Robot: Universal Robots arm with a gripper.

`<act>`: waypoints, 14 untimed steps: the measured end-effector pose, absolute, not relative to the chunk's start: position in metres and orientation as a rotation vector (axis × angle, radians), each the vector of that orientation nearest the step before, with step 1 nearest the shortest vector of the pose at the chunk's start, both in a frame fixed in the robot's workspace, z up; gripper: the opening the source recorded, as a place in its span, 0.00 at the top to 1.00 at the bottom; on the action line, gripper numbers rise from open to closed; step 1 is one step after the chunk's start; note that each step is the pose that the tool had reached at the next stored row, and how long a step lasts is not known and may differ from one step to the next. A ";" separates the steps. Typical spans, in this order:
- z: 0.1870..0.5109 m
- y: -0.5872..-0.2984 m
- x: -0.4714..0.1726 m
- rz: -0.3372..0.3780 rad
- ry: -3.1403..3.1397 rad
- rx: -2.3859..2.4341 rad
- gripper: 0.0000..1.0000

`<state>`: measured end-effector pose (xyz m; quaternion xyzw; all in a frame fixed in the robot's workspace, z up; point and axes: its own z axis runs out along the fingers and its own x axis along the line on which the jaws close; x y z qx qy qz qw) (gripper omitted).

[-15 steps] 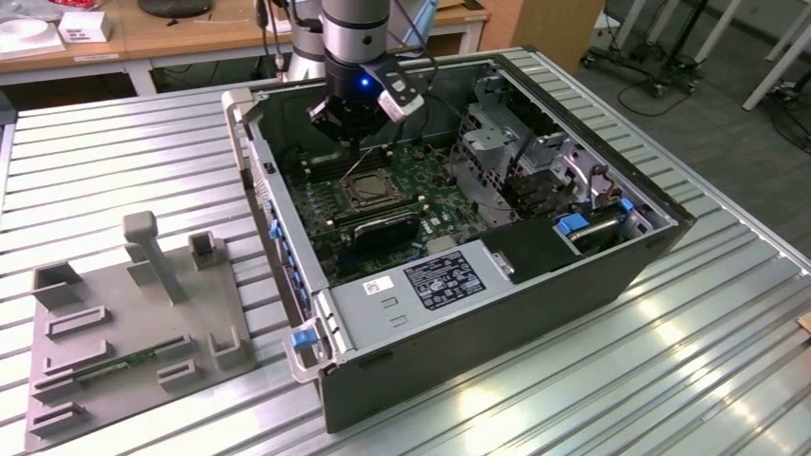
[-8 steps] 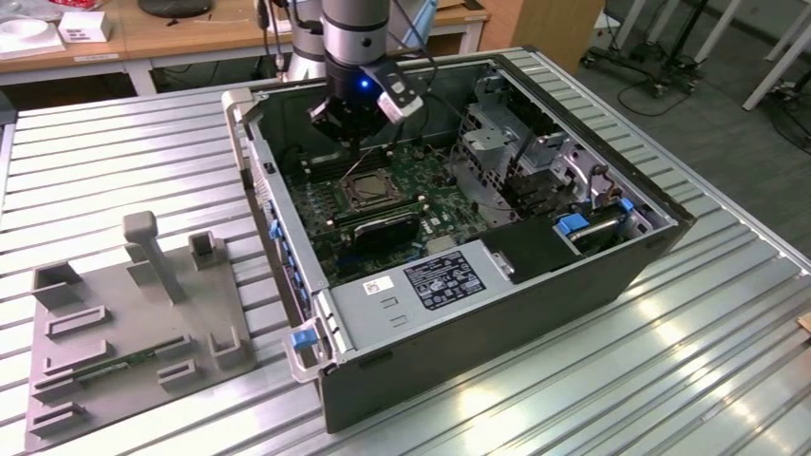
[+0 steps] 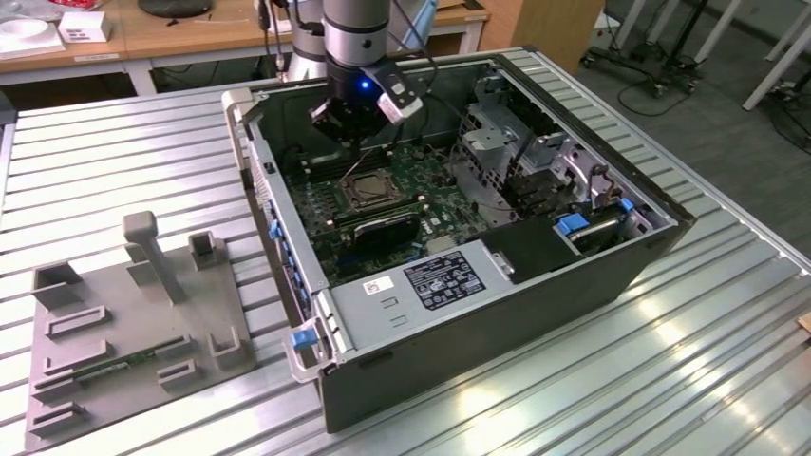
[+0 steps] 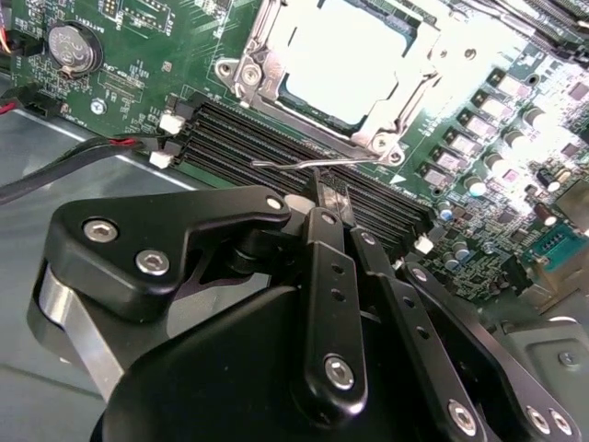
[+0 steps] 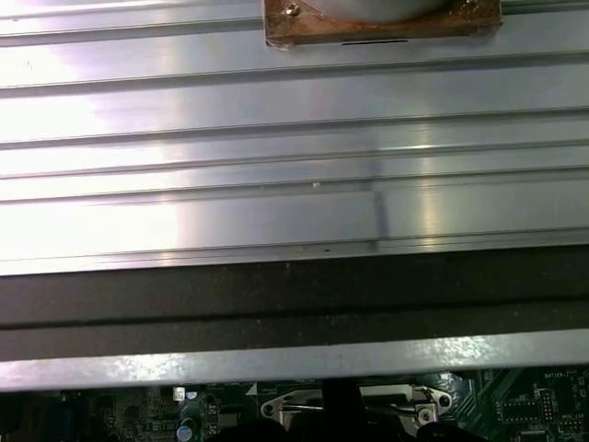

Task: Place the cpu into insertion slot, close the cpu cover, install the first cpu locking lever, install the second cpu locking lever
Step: 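Install the first cpu locking lever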

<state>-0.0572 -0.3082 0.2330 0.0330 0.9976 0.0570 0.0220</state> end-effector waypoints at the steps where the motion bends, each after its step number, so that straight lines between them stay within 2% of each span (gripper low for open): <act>1: 0.233 -0.308 -0.057 0.176 3.091 0.102 0.89; 14: 0.230 -0.308 -0.053 0.177 3.091 0.103 0.89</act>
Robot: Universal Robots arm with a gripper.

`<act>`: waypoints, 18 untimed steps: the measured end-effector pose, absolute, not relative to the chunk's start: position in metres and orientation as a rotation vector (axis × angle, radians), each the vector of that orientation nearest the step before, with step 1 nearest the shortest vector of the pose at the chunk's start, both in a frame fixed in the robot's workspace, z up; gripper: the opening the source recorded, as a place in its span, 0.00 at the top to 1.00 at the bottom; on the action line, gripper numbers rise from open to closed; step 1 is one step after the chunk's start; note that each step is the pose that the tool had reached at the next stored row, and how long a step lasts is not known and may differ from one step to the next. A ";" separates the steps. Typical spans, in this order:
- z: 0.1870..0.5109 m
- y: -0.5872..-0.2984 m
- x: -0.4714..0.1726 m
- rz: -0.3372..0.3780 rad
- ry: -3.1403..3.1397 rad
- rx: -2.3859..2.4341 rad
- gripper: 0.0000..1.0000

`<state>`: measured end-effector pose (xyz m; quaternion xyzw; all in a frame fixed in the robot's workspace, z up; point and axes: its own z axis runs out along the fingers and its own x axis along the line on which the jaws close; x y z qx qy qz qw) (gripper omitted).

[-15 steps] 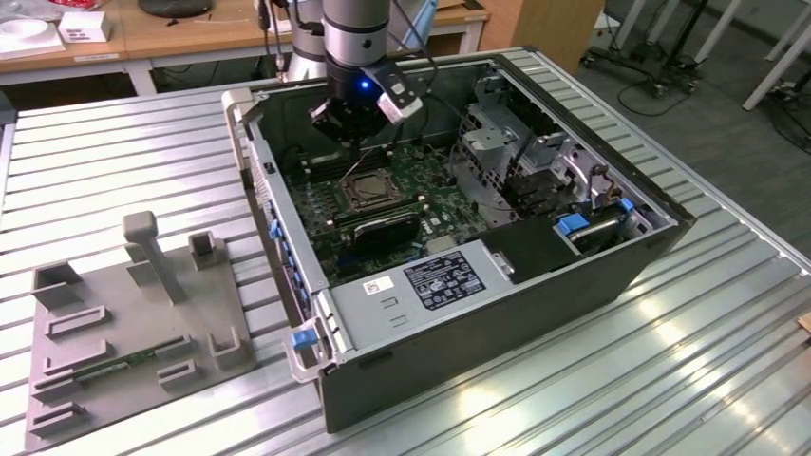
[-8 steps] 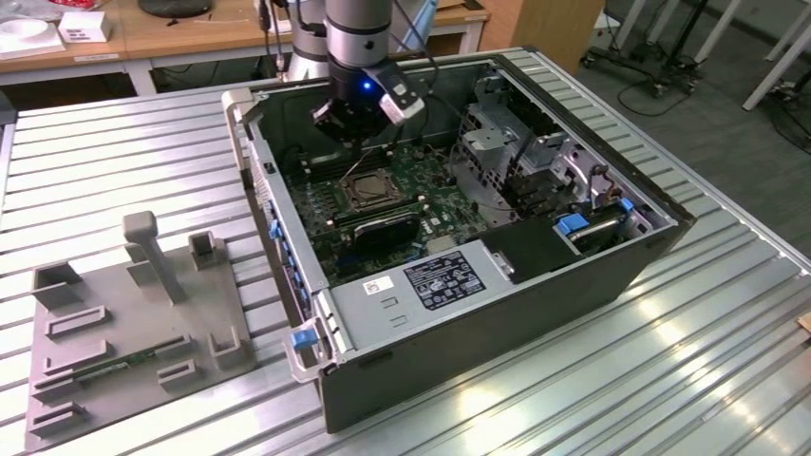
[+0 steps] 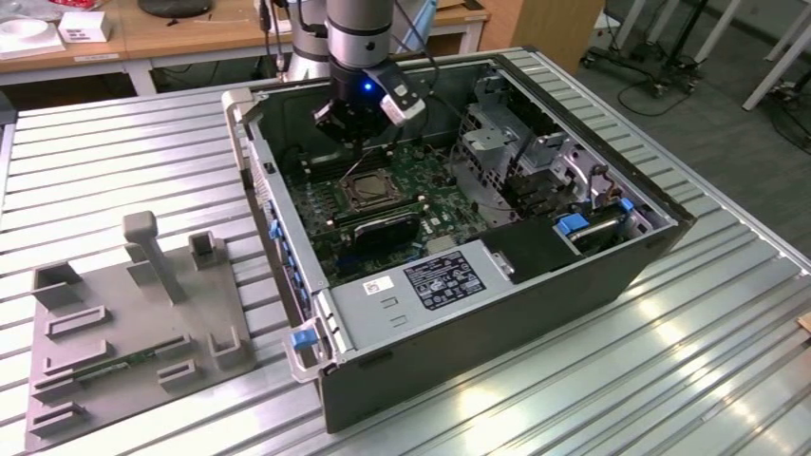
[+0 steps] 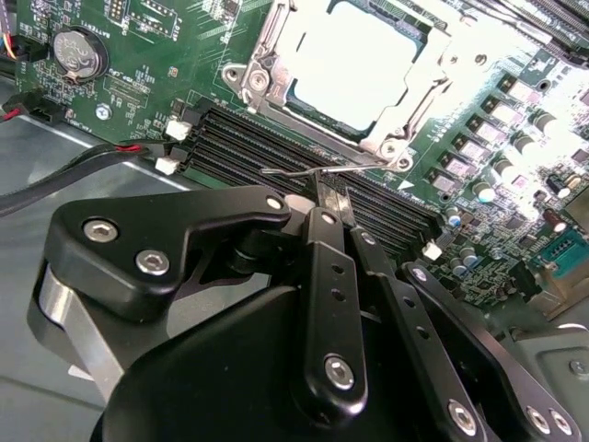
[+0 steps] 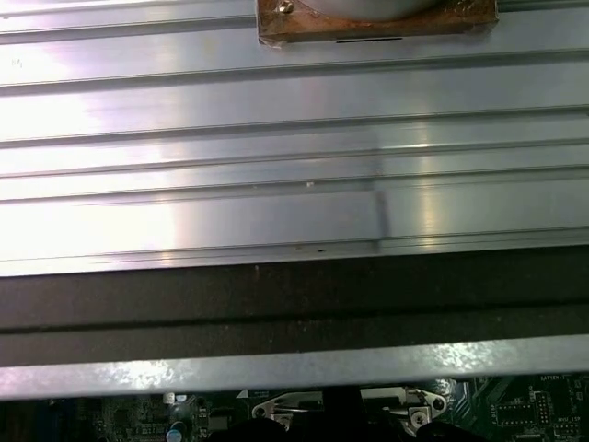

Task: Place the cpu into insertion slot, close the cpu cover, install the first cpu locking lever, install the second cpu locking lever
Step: 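Install the first cpu locking lever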

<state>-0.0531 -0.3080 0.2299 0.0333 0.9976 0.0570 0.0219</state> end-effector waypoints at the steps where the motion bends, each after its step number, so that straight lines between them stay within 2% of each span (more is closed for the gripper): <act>1: 0.230 -0.308 -0.053 0.177 3.091 0.103 0.89; 18: 0.222 -0.308 -0.049 0.177 3.091 0.103 0.89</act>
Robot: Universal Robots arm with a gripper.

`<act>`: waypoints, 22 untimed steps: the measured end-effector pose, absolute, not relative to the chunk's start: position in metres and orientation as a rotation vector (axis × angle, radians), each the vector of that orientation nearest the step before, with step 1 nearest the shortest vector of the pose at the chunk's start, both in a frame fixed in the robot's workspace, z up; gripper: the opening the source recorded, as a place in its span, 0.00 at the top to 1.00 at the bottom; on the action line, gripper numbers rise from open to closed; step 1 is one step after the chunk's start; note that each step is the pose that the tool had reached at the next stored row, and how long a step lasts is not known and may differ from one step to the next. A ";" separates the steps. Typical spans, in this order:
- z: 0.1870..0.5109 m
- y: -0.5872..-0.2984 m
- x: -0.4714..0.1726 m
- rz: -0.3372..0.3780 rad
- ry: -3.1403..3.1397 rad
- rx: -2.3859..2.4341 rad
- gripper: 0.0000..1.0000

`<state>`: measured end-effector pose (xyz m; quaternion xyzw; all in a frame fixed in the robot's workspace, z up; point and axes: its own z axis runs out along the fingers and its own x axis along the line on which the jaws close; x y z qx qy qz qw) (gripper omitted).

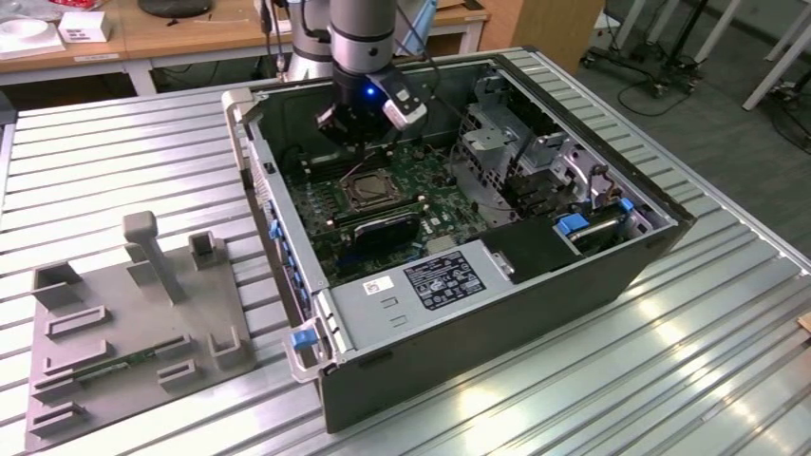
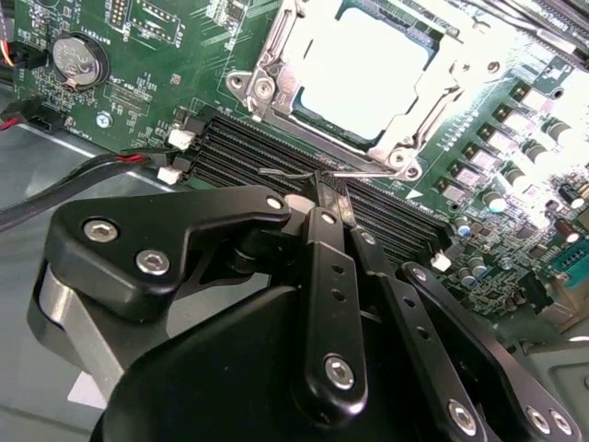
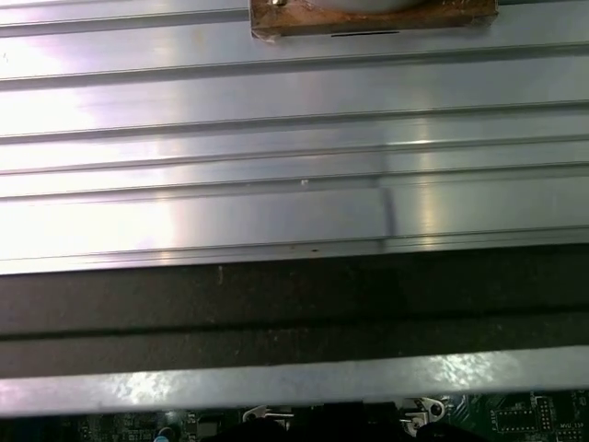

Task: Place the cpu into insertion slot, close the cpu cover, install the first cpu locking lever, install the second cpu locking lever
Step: 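Install the first cpu locking lever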

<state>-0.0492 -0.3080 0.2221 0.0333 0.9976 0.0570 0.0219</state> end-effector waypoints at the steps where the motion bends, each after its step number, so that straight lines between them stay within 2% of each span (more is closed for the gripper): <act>1: 0.221 -0.308 -0.049 0.177 3.091 0.103 0.89; 22: 0.212 -0.308 -0.048 0.177 3.091 0.103 0.89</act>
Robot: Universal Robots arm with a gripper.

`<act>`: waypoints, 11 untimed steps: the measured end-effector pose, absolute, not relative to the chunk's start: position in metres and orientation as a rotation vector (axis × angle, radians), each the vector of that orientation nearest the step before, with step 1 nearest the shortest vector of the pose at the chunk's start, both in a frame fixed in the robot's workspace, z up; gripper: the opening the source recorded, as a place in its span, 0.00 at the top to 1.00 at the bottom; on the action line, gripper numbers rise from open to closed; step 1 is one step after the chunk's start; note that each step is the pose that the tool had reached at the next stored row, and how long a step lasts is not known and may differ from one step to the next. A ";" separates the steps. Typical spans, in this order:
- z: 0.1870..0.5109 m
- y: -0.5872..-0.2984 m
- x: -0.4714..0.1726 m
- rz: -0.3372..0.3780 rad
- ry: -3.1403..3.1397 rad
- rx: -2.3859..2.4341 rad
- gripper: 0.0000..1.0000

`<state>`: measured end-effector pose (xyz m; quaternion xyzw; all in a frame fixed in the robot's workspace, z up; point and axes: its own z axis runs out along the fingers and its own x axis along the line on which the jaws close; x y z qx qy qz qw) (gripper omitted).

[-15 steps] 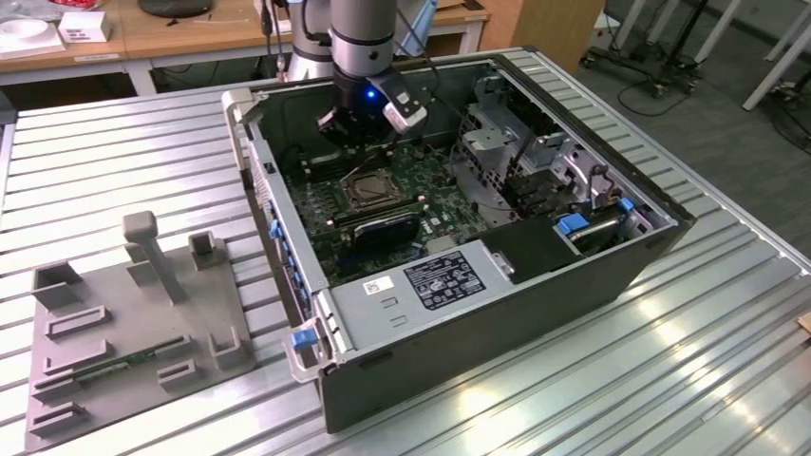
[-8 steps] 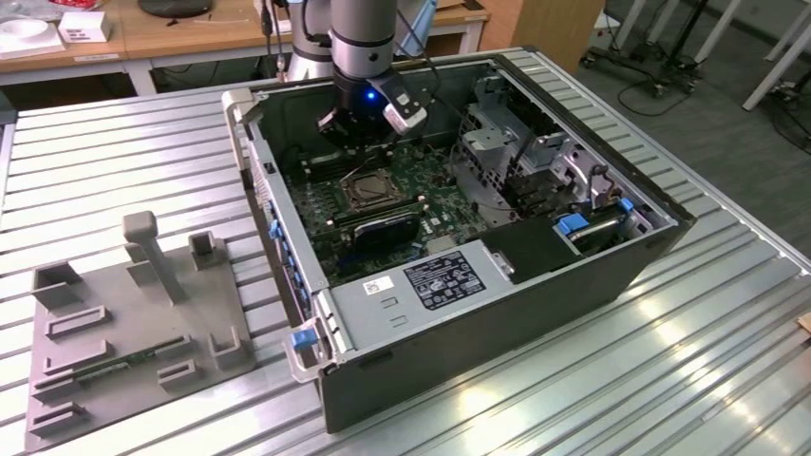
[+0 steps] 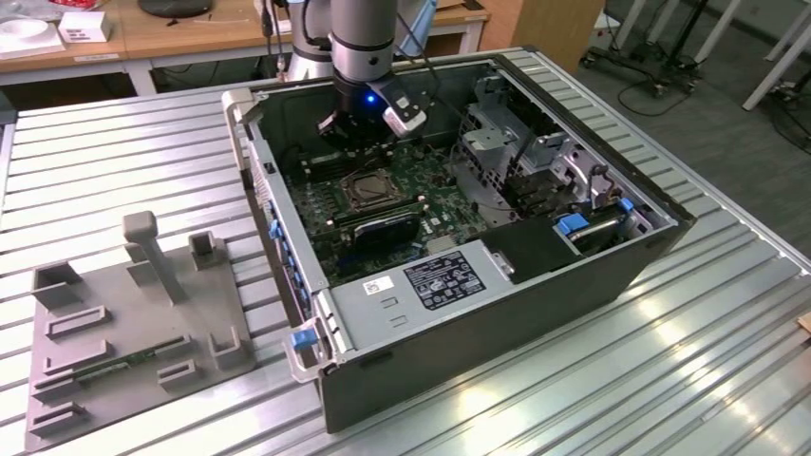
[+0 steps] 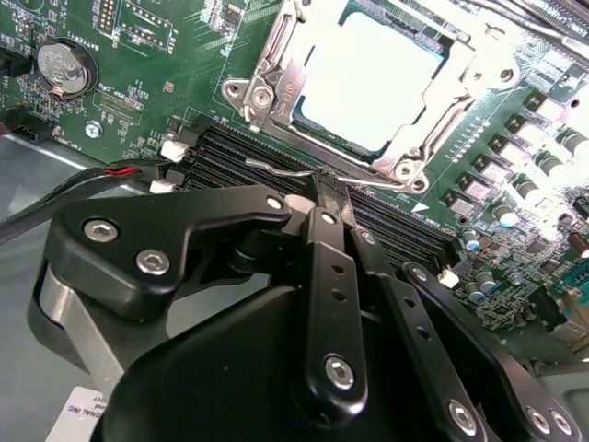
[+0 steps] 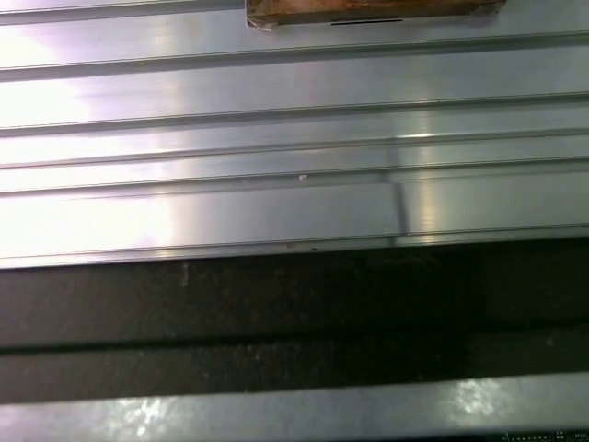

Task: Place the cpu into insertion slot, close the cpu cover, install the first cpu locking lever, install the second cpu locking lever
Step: 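Install the first cpu locking lever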

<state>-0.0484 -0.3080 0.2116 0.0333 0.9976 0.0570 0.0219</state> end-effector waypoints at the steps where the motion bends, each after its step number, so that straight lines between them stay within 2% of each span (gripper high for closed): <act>1: 0.212 -0.308 -0.048 0.177 3.091 0.103 0.89; 3: 0.197 -0.308 -0.048 0.177 3.091 0.103 0.89; 11: 0.197 -0.308 -0.048 0.177 3.091 0.103 0.89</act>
